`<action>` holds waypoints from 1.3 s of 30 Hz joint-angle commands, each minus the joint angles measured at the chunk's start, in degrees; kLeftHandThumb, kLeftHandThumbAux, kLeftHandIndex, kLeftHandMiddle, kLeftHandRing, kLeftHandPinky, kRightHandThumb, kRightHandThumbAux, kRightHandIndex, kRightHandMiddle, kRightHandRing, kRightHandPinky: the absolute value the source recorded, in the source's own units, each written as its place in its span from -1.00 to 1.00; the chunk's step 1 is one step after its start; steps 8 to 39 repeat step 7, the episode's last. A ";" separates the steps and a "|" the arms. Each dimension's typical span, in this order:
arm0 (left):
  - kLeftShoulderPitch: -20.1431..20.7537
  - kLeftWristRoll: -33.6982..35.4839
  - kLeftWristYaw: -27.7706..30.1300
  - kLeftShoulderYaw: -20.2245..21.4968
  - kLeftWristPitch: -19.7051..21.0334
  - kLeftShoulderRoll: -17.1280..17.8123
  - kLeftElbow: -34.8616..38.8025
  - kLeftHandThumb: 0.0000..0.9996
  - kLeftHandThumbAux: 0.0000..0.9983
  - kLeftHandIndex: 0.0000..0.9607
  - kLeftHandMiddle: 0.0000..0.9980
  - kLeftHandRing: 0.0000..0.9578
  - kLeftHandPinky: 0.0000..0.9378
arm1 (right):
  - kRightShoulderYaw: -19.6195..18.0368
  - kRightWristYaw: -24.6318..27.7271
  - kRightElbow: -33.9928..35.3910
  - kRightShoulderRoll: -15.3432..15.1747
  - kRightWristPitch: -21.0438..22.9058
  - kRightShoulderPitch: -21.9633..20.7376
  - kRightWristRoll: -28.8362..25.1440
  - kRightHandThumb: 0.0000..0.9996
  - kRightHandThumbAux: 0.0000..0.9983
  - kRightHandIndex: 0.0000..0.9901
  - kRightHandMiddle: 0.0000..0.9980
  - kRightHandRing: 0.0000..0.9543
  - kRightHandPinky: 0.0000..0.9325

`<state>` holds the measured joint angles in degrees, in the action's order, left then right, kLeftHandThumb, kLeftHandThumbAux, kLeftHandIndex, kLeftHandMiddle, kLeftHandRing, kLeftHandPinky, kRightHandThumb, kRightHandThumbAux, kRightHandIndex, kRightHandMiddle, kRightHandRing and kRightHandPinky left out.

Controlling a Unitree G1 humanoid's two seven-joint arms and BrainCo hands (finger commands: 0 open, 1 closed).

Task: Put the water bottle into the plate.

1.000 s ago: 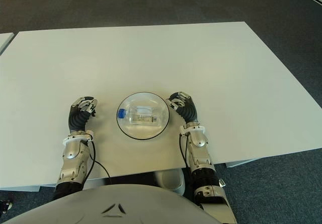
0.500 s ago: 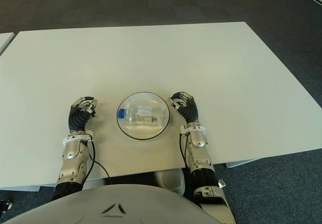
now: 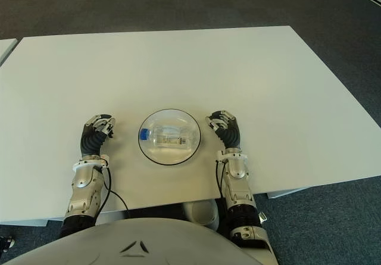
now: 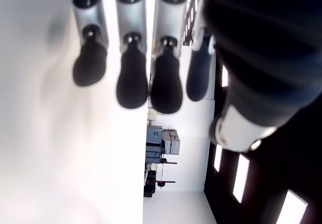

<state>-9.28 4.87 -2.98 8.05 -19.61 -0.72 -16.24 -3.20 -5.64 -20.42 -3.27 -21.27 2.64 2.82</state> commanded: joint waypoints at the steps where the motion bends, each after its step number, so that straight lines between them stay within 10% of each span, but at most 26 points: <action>1: 0.22 -0.66 0.14 -0.31 1.03 0.03 -1.55 0.42 0.44 -0.09 0.46 0.51 0.57 | -0.11 -0.72 0.47 0.56 -0.35 1.05 0.48 0.40 0.47 -0.14 0.01 0.09 0.09; 39: 0.09 -1.23 -0.11 -0.60 1.10 -0.26 -1.26 0.42 0.44 -0.09 0.46 0.51 0.56 | -0.20 -0.55 1.18 0.44 -0.14 1.56 0.22 0.40 0.47 -0.14 0.00 0.08 0.08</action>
